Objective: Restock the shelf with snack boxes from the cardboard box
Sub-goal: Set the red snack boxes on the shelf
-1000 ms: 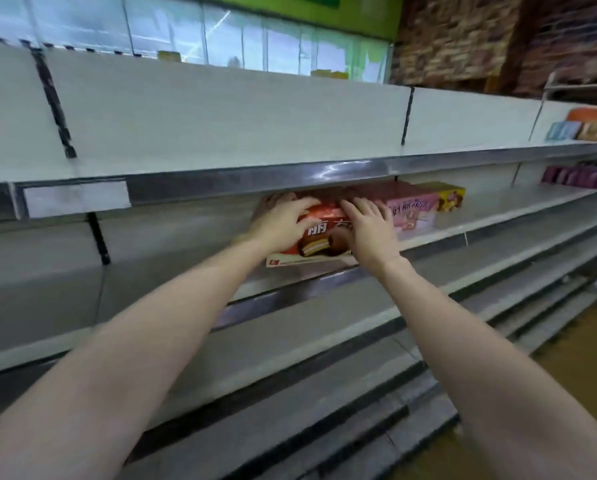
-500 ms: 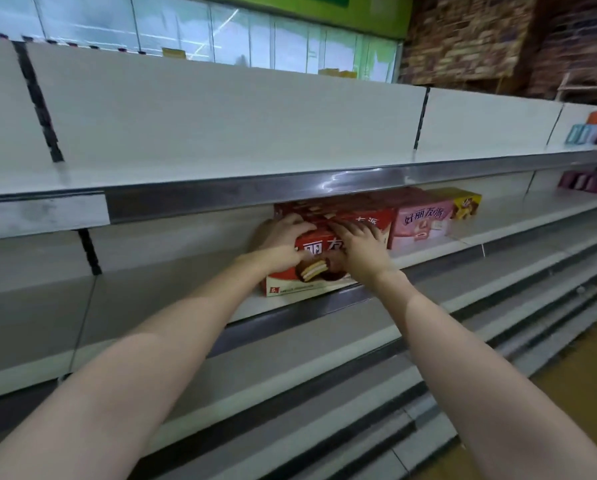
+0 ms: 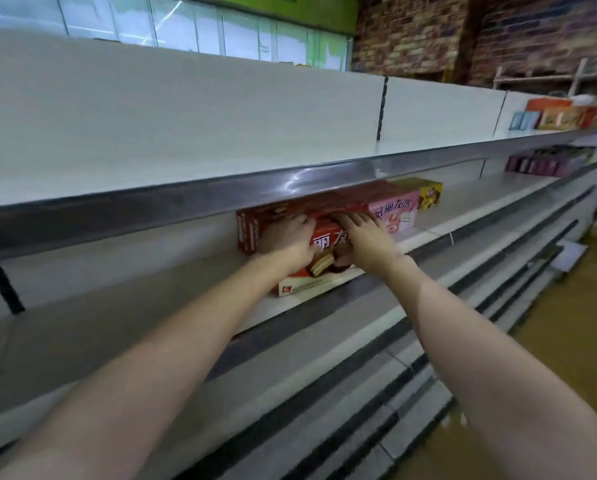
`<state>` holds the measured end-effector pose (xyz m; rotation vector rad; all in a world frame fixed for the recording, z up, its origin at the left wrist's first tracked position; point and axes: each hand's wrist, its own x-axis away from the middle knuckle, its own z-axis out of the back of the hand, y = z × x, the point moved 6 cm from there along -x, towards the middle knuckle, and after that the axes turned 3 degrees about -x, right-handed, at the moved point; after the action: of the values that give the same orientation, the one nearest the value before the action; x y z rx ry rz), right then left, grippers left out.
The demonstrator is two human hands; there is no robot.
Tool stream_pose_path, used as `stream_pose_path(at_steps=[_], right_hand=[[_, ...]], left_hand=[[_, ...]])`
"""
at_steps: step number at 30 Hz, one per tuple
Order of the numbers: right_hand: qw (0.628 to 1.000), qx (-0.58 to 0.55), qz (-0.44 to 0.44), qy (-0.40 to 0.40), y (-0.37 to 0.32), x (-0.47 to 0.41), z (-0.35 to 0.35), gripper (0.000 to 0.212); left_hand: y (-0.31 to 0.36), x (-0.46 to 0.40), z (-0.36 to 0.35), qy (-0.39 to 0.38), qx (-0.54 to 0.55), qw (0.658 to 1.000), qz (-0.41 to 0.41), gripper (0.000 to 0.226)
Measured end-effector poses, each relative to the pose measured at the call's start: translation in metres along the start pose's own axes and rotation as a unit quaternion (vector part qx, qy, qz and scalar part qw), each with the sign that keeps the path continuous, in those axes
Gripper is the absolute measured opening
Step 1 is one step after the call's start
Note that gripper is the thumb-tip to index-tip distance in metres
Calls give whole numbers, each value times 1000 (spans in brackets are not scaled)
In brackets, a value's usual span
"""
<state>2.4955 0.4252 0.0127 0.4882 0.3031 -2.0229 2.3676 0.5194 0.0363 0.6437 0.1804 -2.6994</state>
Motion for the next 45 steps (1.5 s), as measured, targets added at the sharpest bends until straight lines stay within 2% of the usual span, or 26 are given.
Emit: stream_pose_path(at_steps=[7,17,23,27,29,32,35,38,41,43,45], right_hand=[[1000,-4,0,-16,27,-19,-9,100],[996,-56,68,32,38,-23,-9,107],[997,-52,60,24,37,-19,-7,103],[997,-59,29,47,34,-6,-6,104],[995,-74,9,73,36,5,-5,98],[990,-92,-10,108,44,21,-2,71],[991,-93,-29,92,53,35,2,52],[993,-63,-51,89,66,54,11,51],[990,-41,-90,99,85,91,17,34],[987,-40,-136,80,96,124,18,23],[980,-40,-190,43,105,159,15,20]], left_hand=[[21,-20,-6,0,-78,997,-15,57],[24,-26,-13,-33,-111,992,41,64],[32,-24,-10,-37,-136,988,63,62],[38,-18,-10,-20,-160,985,67,63],[42,-17,-8,-24,-165,983,73,61],[56,-18,-1,-11,-151,987,56,44],[82,-17,2,26,-97,995,-13,32],[115,-16,-5,55,-72,989,-118,27],[146,-13,-19,11,-21,985,-171,27],[166,-6,-32,-27,33,982,-184,20],[190,8,-48,-68,73,972,-214,16]])
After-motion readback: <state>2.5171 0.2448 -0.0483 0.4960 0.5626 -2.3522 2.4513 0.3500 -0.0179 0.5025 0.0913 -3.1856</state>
